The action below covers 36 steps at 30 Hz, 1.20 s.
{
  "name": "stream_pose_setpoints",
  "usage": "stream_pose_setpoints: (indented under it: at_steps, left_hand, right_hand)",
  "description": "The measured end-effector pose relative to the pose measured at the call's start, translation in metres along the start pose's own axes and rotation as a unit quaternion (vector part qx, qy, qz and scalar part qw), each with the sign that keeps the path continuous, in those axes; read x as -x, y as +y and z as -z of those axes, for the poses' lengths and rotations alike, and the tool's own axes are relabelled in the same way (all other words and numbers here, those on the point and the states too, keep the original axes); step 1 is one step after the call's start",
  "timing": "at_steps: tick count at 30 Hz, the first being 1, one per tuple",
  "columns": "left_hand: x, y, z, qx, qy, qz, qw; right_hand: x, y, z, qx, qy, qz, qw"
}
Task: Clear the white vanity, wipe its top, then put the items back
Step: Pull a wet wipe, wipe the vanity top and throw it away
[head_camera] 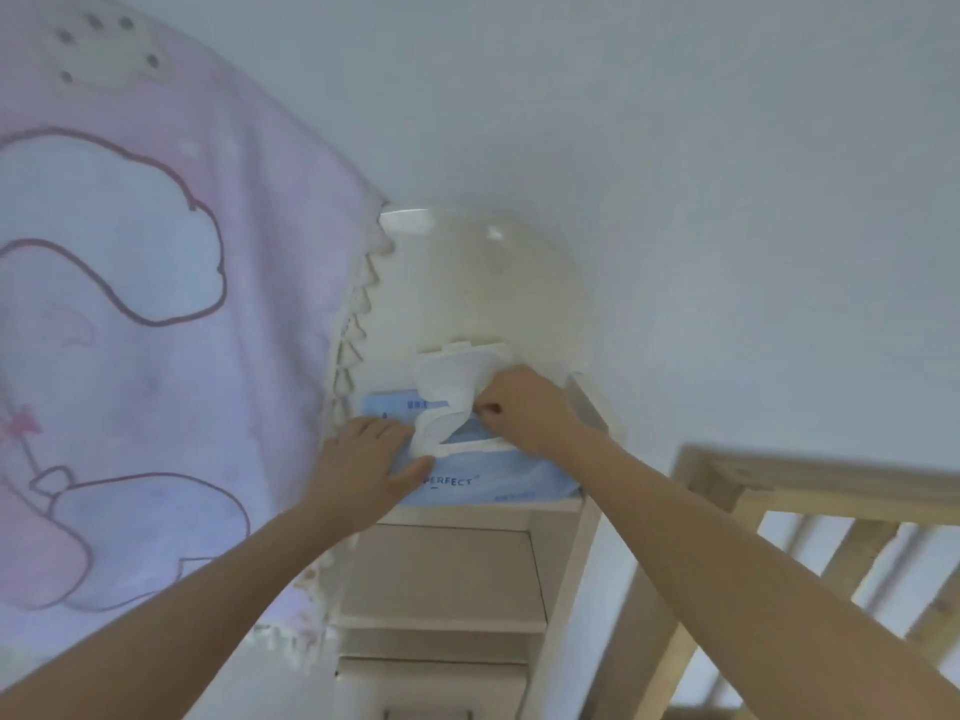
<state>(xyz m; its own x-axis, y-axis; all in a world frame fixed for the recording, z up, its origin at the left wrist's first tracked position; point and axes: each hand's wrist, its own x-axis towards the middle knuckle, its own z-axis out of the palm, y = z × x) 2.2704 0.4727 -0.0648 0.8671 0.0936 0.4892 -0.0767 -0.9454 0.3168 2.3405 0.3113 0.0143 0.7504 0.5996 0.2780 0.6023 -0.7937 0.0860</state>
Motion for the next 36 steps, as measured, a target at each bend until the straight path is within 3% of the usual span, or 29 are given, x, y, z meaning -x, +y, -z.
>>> stream_pose_setpoints:
  at_steps: [7, 18, 22, 25, 29, 33, 36]
  left_hand:
    - [0.005, -0.001, -0.008, 0.038, 0.026, -0.014, 0.999]
    - [0.005, -0.008, -0.015, -0.031, 0.110, -0.069, 0.991]
    - [0.006, -0.003, -0.013, 0.029, 0.067, -0.020, 0.997]
    - [0.007, -0.003, -0.014, 0.007, 0.042, -0.005, 0.999]
    - [0.007, -0.004, -0.019, -0.005, 0.071, -0.014, 0.997]
    - [0.005, -0.003, -0.016, -0.017, 0.057, 0.002, 0.998]
    - [0.005, -0.004, -0.017, -0.009, 0.066, 0.004, 0.998]
  right_hand:
    - [-0.019, -0.002, -0.009, 0.074, -0.041, 0.144, 0.986]
    - [-0.019, -0.004, -0.023, 0.086, -0.069, 0.114, 0.987]
    - [-0.012, -0.012, -0.017, 0.124, -0.055, 0.111, 0.985]
    - [-0.006, -0.011, -0.021, 0.118, -0.020, 0.089, 0.989]
    - [-0.004, -0.010, -0.019, 0.117, 0.018, 0.070, 0.991]
    - [-0.006, -0.010, -0.016, 0.065, 0.186, 0.113, 0.974]
    - [-0.004, -0.010, -0.014, 0.050, 0.225, 0.080, 0.970]
